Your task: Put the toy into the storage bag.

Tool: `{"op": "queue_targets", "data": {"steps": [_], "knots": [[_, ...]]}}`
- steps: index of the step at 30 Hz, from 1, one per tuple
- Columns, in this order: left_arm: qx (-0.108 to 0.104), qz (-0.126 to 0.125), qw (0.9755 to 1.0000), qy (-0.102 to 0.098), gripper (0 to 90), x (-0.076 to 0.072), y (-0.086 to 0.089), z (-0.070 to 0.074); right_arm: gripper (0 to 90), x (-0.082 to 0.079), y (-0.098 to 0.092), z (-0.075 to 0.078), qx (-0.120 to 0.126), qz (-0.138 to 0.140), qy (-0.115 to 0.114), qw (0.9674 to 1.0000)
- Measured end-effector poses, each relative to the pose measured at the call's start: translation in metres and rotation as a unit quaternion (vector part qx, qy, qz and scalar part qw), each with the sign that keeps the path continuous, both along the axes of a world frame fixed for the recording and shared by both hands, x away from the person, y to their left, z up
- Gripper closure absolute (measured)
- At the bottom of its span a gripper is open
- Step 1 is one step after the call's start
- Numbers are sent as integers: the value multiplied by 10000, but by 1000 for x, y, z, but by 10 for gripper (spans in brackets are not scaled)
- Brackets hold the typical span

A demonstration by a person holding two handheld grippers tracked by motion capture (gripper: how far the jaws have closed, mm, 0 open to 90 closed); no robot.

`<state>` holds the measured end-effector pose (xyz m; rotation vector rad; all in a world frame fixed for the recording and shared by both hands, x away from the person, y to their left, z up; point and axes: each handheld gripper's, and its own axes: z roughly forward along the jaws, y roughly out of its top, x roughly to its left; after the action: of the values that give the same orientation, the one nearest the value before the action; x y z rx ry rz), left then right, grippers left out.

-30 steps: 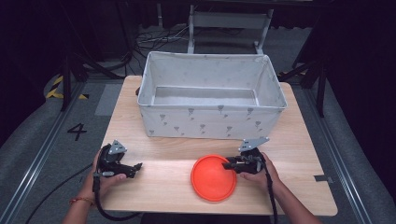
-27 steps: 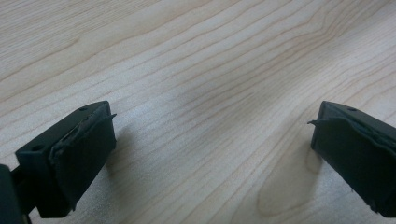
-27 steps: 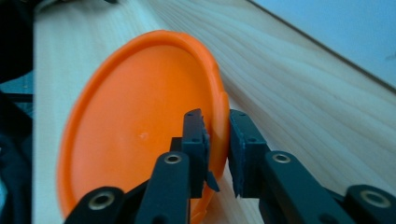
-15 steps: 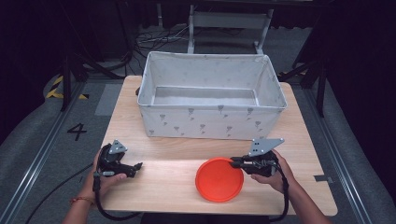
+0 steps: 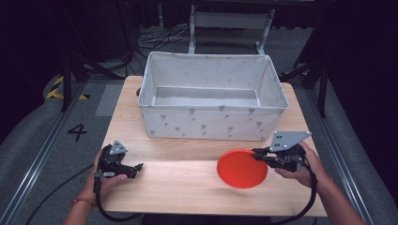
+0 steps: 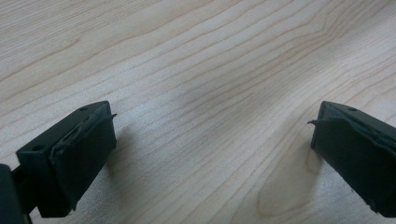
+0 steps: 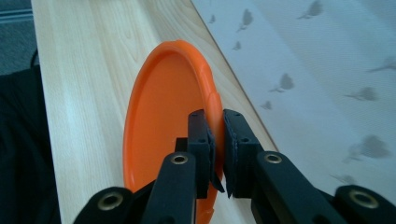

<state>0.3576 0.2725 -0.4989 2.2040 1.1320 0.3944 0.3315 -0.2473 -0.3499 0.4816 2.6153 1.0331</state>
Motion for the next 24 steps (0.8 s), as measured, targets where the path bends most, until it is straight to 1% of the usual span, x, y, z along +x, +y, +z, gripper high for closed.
{"op": "queue_targets", "data": {"steps": [2, 5, 6, 8, 11, 12, 13, 15, 16, 18, 20, 22, 24], "knots": [[-18, 1, 10000, 21, 3, 0, 0, 0, 826, 1, -7, 8, -66, 9, -52, 10000], [-19, 1, 10000, 30, 3, -1, 0, 0, 826, 1, -20, 22, -7, 144, -172, 9997], [-19, 2, 10000, 29, 3, -1, 0, 0, 826, 1, -22, 25, -14, 157, -168, 9997], [-14, 5, 10000, 14, 3, 0, 0, 0, 826, 2, -27, 32, -98, 196, -211, 9995], [-10, 6, 10000, 13, 3, -1, 0, 0, 826, 4, -34, 44, -335, 260, -363, 9984], [-10, 6, 10000, 13, 4, -1, 0, 0, 826, 4, -34, 44, -335, 260, -363, 9984], [-4, 8, 10000, 9, 4, -1, 0, 0, 825, 6, -36, 51, -436, 307, -378, 9979], [-5, 8, 10000, 10, 4, -1, 0, 0, 825, 7, -37, 54, -461, 319, -378, 9977], [-4, 8, 10000, 9, 4, -1, 0, 0, 825, 10, -38, 61, -552, 345, -418, 9970], [-2, 7, 10000, 10, 4, -1, 0, 0, 825, 10, -38, 63, -586, 363, -440, 9966], [-3, 7, 10000, 8, 4, -1, 0, 0, 825, 14, -37, 70, -725, 418, -466, 9954], [-8, 7, 10000, 22, 4, -1, 0, 0, 825, 17, -37, 75, -808, 456, -450, 9947], [-1, 6, 10000, 8, 4, -1, 0, 0, 825, 20, -37, 81, -953, 490, -472, 9931]]}}
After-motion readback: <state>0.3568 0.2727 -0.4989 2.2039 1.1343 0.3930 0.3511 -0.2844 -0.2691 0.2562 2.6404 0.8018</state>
